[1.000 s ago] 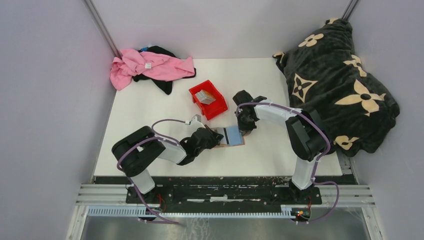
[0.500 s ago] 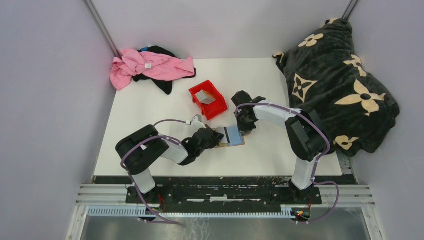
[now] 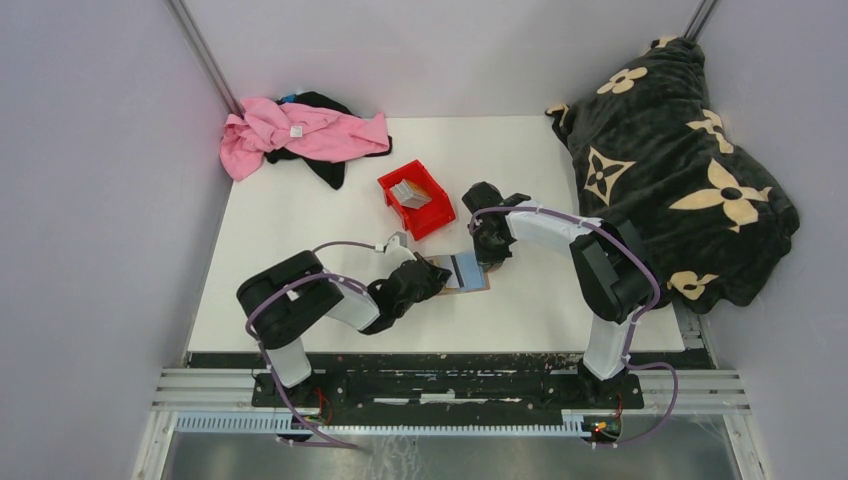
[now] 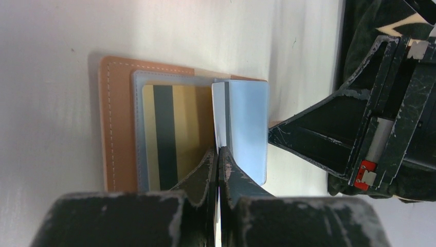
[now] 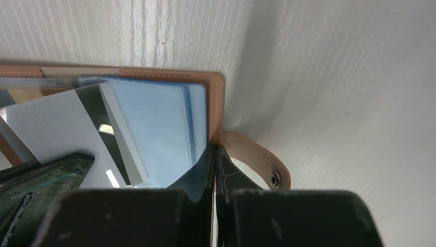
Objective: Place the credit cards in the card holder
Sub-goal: Insert the credit card into the card holder.
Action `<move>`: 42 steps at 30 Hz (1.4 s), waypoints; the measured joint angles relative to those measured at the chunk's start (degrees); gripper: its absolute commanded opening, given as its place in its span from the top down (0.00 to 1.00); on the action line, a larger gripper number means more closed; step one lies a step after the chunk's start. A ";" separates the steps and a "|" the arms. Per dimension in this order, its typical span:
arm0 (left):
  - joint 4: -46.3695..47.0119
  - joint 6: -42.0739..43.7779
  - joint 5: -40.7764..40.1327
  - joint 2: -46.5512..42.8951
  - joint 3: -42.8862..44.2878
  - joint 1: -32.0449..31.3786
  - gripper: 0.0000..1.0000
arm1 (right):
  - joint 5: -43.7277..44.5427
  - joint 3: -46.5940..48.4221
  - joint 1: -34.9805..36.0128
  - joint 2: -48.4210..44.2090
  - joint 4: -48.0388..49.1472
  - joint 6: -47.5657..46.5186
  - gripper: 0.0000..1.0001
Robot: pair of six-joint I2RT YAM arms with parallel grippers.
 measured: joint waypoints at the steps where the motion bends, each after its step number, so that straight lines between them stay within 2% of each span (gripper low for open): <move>1: 0.09 0.00 0.00 0.02 0.00 -0.28 0.97 | 0.09 0.02 0.02 0.00 -0.02 0.00 0.99; 15: 1.33 -1.07 -0.70 0.61 -0.66 -1.70 0.96 | 0.28 0.28 0.15 0.22 -0.31 0.00 0.99; 17: 1.38 -1.07 -0.39 1.51 0.24 -1.75 0.91 | 0.33 0.33 0.20 0.24 -0.37 0.02 0.99; 27: -2.60 -0.96 1.11 3.23 4.70 -1.86 0.55 | 0.83 0.66 0.52 0.44 -0.70 -0.17 0.99; 35: -11.43 -0.92 1.66 -1.14 6.10 -2.51 0.47 | 0.83 0.76 0.55 0.48 -0.81 -0.17 0.99; 42: -21.75 0.37 0.63 -6.19 6.34 -3.37 0.46 | -0.26 1.03 1.25 0.74 -1.09 -0.09 0.99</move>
